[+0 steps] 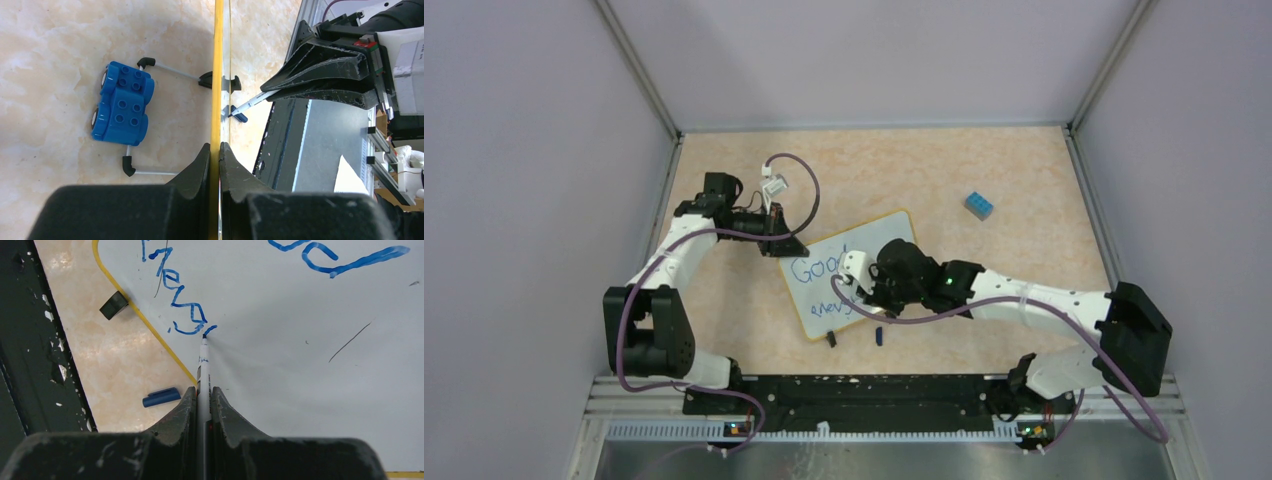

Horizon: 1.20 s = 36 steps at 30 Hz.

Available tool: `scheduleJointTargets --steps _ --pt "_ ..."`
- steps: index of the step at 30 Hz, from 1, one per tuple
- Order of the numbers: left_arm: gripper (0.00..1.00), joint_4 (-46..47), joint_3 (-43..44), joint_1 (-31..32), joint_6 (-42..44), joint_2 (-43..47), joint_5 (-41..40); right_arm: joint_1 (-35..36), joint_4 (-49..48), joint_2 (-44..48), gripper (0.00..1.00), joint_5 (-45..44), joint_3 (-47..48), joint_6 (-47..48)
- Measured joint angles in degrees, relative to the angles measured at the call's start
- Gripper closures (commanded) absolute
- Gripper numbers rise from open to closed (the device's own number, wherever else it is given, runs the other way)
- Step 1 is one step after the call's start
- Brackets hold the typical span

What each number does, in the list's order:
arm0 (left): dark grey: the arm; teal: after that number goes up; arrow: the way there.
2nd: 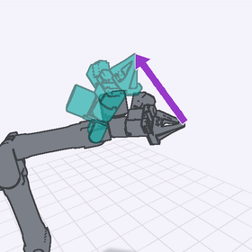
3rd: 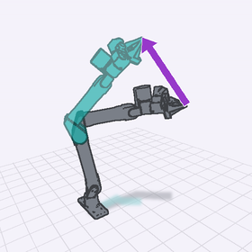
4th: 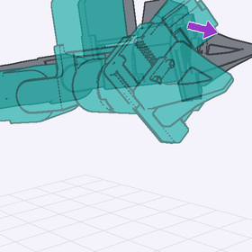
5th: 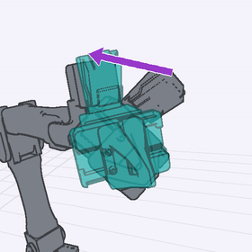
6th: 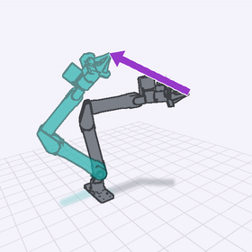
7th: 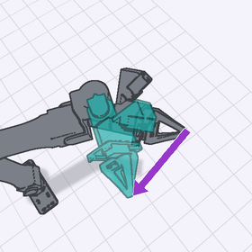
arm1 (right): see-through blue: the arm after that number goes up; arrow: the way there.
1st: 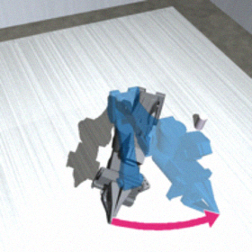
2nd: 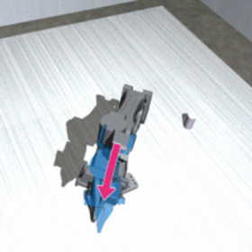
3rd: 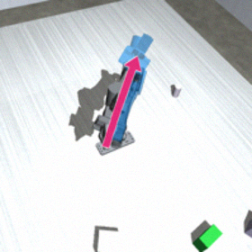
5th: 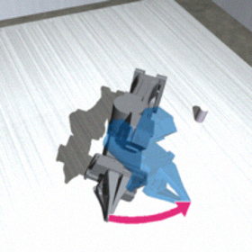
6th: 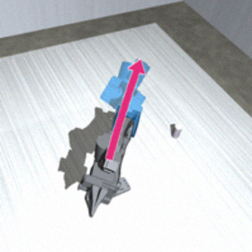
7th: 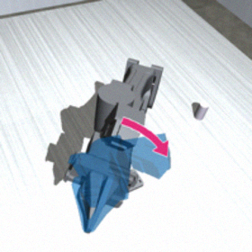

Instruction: Write a sentence on the whiteboard

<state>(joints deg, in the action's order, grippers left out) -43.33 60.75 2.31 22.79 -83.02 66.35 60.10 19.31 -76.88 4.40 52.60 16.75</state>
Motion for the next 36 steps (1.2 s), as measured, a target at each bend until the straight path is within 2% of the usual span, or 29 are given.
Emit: scheduleJointTargets --steps 36 --pt "1.00 0.0 0.0 0.0 0.0 0.0 -0.2 -2.2 0.5 1.0 1.00 0.5 0.0 -0.4"
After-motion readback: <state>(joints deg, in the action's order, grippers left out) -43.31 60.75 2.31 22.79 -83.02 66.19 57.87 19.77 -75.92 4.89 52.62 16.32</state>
